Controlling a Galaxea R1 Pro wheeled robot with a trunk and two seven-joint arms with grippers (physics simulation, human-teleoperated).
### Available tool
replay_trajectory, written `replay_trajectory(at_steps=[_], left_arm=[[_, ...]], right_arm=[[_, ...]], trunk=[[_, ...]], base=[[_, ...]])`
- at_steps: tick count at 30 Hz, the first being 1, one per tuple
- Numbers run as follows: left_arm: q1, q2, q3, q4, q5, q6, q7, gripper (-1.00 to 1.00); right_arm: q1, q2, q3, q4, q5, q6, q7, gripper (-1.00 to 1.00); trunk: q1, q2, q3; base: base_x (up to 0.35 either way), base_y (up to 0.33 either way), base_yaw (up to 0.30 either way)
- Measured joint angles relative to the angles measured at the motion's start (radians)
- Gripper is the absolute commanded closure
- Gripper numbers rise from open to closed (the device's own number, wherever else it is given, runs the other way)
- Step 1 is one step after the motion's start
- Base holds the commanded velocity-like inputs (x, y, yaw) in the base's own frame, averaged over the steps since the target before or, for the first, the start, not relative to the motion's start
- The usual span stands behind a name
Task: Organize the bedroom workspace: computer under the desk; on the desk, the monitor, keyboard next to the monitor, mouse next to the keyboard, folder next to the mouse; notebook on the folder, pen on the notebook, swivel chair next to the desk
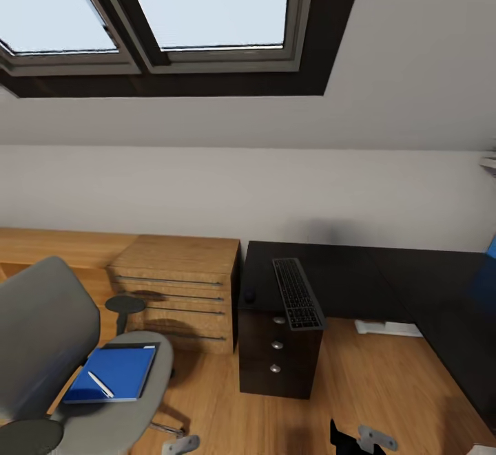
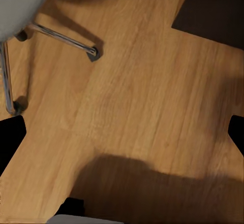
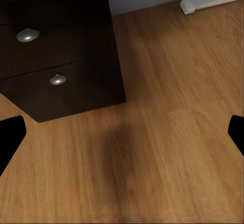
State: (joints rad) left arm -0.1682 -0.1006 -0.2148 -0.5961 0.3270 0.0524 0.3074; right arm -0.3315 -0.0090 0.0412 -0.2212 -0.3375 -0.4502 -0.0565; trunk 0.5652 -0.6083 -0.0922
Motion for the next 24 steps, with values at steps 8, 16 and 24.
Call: replay_trajectory(at_steps=[8,16,24], left_arm=[[0.000,0.000,0.000,0.000,0.000,0.000,0.000,-1.00],[0.000,0.001,0.000,0.000,0.000,0.000,0.000,-1.00],[0.000,0.000,-0.002,0.000,-0.001,0.000,0.000,-1.00]], right_arm=[[0.000,0.001,0.000,0.001,0.002,0.000,0.001,-1.00],[0.000,0.001,0.000,0.002,0.002,-0.001,0.001,-1.00],[0.000,0.002,0.001,0.005,0.002,-0.007,0.000,-1.00]], trunk=[[0.000,0.000,0.000],[0.000,0.000,0.000],[0.000,0.000,0.000]], base=[[-0.322,0.000,0.000],[-0.331,-0.051,0.003],[-0.284,-0.205,0.189]])
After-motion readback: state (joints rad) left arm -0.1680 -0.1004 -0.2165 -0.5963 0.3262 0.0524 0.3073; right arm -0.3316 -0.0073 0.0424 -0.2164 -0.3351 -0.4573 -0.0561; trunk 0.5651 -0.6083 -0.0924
